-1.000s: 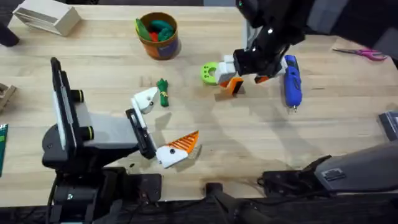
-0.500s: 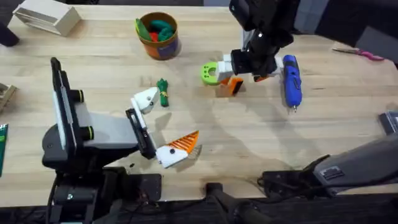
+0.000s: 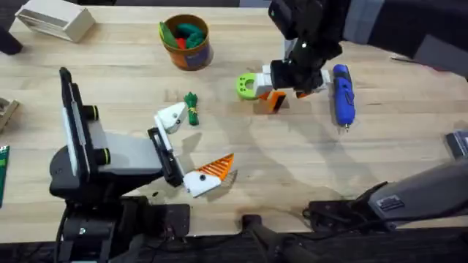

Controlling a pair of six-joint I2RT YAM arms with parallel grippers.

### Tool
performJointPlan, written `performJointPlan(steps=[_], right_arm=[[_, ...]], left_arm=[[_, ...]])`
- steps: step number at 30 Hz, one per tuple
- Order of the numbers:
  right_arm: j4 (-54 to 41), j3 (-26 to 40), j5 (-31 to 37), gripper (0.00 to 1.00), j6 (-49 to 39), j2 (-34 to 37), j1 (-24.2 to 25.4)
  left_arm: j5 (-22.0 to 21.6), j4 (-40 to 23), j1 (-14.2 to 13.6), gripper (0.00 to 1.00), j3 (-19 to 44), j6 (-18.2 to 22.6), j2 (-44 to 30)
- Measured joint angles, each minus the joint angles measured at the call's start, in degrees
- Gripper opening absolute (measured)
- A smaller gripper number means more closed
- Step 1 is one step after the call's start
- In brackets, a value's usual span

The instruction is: Pick up the gripper from the table and insert it into the empty holder that is missing its gripper. Then pick up a screw, insert it into the mounting hole, and use the screwdriver to tighten it. Finally, clean up the table by picking up the vegetable and placing it into the bucket.

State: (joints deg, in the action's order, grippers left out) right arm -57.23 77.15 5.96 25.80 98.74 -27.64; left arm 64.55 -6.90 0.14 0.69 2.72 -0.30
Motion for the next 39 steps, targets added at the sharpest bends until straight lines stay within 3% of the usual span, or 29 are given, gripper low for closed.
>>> performJointPlan(steps=[8, 10, 17, 21, 22, 39], right_arm=[[1.9, -1.2, 0.0, 0.879, -0.1, 0.0, -0.3], [2.0, -1.2, 0.0, 0.828, -0.1, 0.0, -0.3], [2.0, -1.2, 0.0, 0.462, -0.1, 0.0, -0.3], [2.1, -1.2, 0.0, 0.052, -0.3, 0.0, -0.3], [2.2, -1.2, 0.0, 0.021, -0.3, 0.0, -0.3], [-0.1, -1.4, 0.0, 0.019, -0.3, -2.7, -0.3]], left_arm=[[0.0, 0.0, 0.0, 0.986, 0.0, 0.0, 0.0], [0.0, 0.0, 0.0, 0.986, 0.0, 0.0, 0.0], [0.0, 0.0, 0.0, 0.986, 0.0, 0.0, 0.0], [0.0, 0.0, 0.0, 0.985, 0.0, 0.0, 0.0], [0.0, 0.0, 0.0, 0.985, 0.0, 0.0, 0.0], [0.0, 0.0, 0.0, 0.986, 0.0, 0.0, 0.0]])
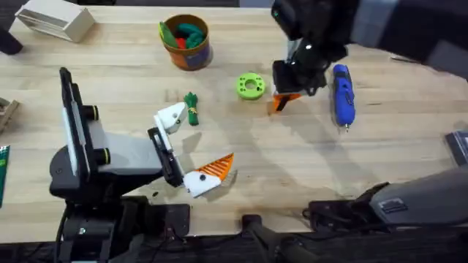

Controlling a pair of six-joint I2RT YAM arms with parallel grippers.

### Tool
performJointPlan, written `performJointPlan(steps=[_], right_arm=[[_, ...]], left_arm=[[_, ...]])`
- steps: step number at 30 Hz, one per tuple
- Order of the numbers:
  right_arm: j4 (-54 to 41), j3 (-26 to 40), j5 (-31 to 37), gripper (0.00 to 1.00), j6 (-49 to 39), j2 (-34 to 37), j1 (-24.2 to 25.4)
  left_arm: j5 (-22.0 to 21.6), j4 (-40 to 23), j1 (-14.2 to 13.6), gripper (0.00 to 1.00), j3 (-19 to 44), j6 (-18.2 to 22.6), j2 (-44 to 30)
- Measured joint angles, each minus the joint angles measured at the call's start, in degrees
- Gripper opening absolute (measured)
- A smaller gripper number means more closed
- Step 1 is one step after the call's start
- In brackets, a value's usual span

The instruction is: Pick up the gripper from the table and insert it into the empty holder that is missing its gripper. Then pick up a screw, insert it into the mounting hole, and use the screwdriver to tighten it. Finally, clean up the table by picking up the vegetable and placing it into the bucket.

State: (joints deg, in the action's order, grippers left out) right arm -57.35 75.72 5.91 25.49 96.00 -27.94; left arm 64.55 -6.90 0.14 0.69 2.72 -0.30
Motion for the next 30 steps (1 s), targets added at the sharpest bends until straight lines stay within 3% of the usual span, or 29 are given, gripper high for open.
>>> performJointPlan(steps=[10, 18, 26, 27, 30], right_arm=[[-2.0, -0.2, -0.1, 0.019, 0.0, -17.6, 1.3], [3.4, -1.3, -1.4, 0.019, -0.2, -25.1, 1.4], [20.4, -13.6, -13.7, 0.019, -2.0, -29.7, 1.4], [26.3, -18.0, -20.0, 0.018, -2.0, -29.9, 1.8], [32.1, -21.7, -26.5, 0.018, -2.0, -29.9, 2.8]], left_arm=[[0.0, 0.0, 0.0, 0.986, 0.0, 0.0, 0.0], [0.0, 0.0, 0.0, 0.987, 0.0, 0.0, 0.0], [0.0, 0.0, 0.0, 0.986, 0.0, 0.0, 0.0], [0.0, 0.0, 0.0, 0.986, 0.0, 0.0, 0.0], [0.0, 0.0, 0.0, 0.985, 0.0, 0.0, 0.0]])
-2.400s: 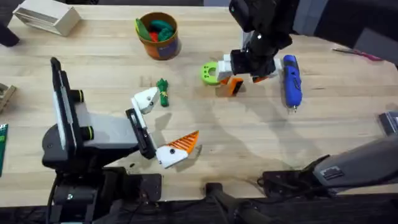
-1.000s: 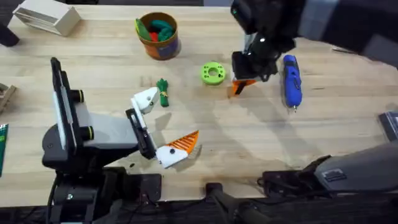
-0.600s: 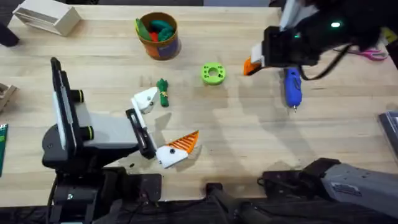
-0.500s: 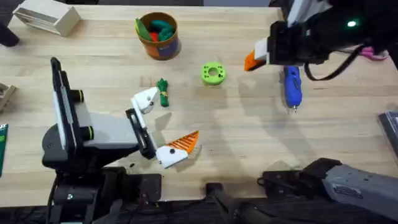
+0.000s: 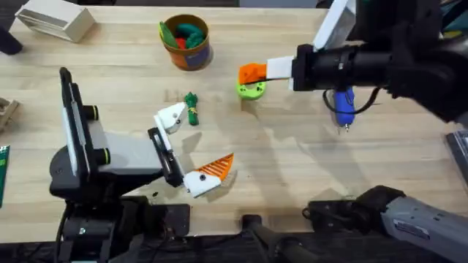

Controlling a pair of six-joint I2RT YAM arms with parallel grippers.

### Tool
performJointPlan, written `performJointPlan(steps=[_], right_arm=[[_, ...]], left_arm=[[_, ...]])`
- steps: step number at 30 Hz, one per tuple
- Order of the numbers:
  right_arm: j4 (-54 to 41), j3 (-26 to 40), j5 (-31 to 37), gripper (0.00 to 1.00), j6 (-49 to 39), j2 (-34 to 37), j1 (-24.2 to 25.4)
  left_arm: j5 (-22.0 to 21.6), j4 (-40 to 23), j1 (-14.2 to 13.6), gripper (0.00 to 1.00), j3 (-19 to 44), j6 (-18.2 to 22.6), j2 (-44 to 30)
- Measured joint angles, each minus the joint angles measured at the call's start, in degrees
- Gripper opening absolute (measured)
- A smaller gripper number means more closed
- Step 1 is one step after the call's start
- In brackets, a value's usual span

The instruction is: Pick up the gripper from the table and insert it into the empty holder that is missing its gripper. Then pick up a screw, insert it into the mounting hole, and use the screwdriver to tighten it. Finally, clean up the table by picking up the vegetable and placing it into the bucket.

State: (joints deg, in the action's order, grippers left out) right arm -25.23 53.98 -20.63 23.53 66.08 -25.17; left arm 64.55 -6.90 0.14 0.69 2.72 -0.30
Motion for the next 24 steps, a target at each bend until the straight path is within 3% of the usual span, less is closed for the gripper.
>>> performJointPlan(steps=[5, 18, 24], right_arm=[[8.4, -4.6, -11.3, 0.018, 0.0, 0.0, 2.5], [10.0, -5.5, -28.9, 0.018, 0.0, 0.0, 5.4], [13.0, -5.5, -38.7, 0.018, 0.1, 2.4, 9.1]], left_arm=[[0.0, 0.0, 0.0, 0.985, 0.0, 0.0, 0.0], [0.0, 0.0, 0.0, 0.985, 0.0, 0.0, 0.0], [0.0, 0.0, 0.0, 0.985, 0.0, 0.0, 0.0]])
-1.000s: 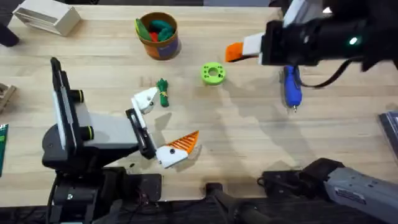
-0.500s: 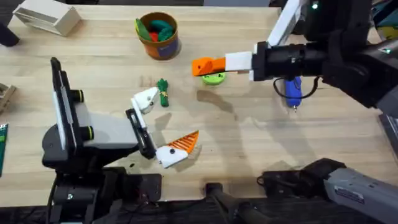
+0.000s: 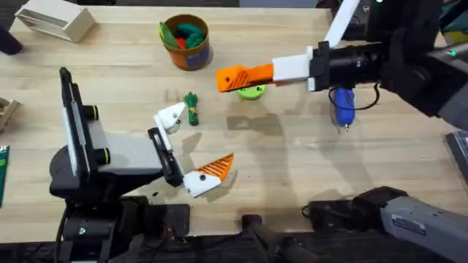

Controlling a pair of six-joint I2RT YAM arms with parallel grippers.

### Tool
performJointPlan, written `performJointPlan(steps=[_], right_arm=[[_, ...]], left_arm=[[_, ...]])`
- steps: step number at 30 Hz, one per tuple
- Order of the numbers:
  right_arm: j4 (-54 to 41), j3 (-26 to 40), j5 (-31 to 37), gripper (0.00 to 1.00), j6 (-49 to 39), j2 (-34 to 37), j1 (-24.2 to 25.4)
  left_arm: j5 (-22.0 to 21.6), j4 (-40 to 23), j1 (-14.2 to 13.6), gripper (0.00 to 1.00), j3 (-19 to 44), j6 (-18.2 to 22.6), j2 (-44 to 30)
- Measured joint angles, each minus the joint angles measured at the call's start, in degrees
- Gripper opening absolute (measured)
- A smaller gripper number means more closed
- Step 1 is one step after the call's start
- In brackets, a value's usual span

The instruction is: Pick up the gripper from the table and insert it into the empty holder that is missing its gripper. Then pick up a screw, insert it into the mounting hole, and use the screwdriver to tighten it. Finally, clean up the table by picking up the vegetable and placing it into the bucket.

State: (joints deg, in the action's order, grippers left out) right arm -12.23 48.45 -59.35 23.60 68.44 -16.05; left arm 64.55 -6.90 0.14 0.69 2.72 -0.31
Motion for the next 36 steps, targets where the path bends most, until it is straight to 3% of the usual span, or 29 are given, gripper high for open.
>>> performJointPlan(steps=[5, 9, 16, 21, 24, 29, 36], right_arm=[[1.5, 0.0, -5.7, 0.018, 0.5, 4.1, 1.2], [8.4, -0.1, -11.5, 0.018, 2.6, 8.5, 1.1], [32.6, -1.5, -22.0, 0.018, 13.2, 16.6, 1.0], [54.8, -6.8, -25.9, 0.018, 26.8, 20.6, 0.7], [62.5, -8.9, -27.0, 0.018, 35.0, 22.6, 0.5], [64.8, -9.6, -27.9, 0.018, 44.3, 25.5, -0.9], [66.0, -9.7, -27.9, 0.018, 48.7, 31.0, -4.3]], left_arm=[[0.0, 0.0, 0.0, 0.985, 0.0, 0.0, 0.0], [0.0, 0.0, 0.0, 0.985, 0.0, 0.0, 0.0], [0.0, 0.0, 0.0, 0.985, 0.0, 0.0, 0.0], [0.0, 0.0, 0.0, 0.985, 0.0, 0.0, 0.0], [0.0, 0.0, 0.0, 0.985, 0.0, 0.0, 0.0], [0.0, 0.0, 0.0, 0.985, 0.0, 0.0, 0.0], [0.0, 0.0, 0.0, 0.985, 0.0, 0.0, 0.0]])
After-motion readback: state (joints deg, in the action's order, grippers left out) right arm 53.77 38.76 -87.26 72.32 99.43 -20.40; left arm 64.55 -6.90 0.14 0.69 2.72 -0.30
